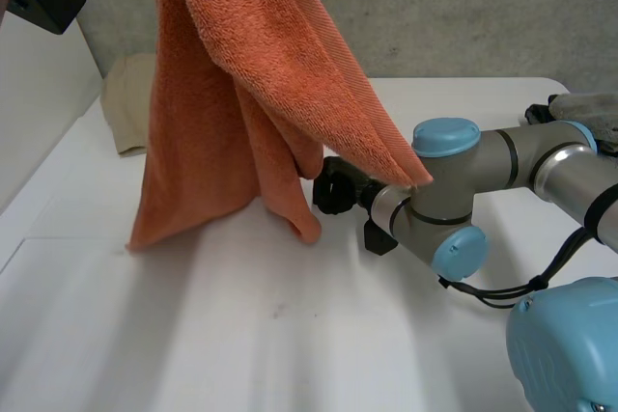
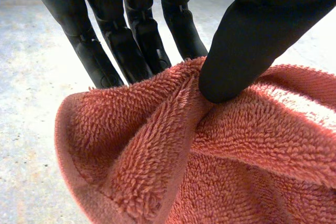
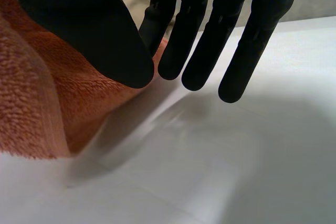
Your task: Fold the laundry.
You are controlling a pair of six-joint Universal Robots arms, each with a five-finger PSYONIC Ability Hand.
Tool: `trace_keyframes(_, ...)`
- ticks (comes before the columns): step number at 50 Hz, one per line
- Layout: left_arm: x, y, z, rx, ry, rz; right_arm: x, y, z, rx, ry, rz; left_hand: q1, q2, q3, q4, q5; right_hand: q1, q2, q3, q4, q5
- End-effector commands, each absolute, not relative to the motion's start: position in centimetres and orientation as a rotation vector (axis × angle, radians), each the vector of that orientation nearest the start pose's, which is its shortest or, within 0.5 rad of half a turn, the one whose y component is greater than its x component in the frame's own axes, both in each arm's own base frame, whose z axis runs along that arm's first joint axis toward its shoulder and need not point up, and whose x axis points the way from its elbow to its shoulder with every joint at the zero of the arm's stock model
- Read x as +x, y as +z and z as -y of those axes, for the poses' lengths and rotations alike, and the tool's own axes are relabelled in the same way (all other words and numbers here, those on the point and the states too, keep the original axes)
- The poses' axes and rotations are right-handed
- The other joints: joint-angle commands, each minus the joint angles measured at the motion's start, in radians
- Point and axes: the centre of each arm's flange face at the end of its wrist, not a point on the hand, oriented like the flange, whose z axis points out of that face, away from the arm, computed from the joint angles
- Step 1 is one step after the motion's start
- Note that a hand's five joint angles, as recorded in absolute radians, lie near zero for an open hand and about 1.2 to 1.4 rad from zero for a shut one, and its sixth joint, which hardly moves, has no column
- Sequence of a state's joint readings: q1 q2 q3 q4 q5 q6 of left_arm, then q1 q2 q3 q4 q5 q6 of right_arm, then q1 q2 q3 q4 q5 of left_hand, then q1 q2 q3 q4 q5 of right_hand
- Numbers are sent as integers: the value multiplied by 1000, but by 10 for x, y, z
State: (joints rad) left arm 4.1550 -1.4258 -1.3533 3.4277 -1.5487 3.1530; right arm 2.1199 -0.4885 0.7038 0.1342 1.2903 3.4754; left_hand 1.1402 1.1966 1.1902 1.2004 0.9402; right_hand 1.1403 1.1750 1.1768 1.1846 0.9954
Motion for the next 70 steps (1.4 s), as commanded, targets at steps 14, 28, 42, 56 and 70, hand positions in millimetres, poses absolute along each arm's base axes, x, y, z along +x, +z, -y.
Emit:
trace_keyframes(14,-267,447,188,465,-3182,-1639,301,176,336,-495,-1281,-2234,256,200,206,196,281,-966,-1000,-1002,-1010,-995)
trace_keyframes(28,-267,461,181,447,-3234,-1579,373,133,271,-498,-952,-2121,256,200,206,196,281,-966,-1000,-1002,-1010,-995)
trace_keyframes(42,-262,463,183,410,-3237,-1577,383,118,296,-299,-1147,-2151,256,200,206,196,281,256,221,219,212,226)
trace_keyframes(56,-205,381,280,172,-2818,-1860,277,309,340,-748,-2050,-1949,256,200,206,196,281,256,221,219,212,226)
trace_keyframes(70,-202,177,348,150,-2150,-2533,308,249,289,-1014,-1769,-2067,256,200,206,196,281,256,221,219,212,226)
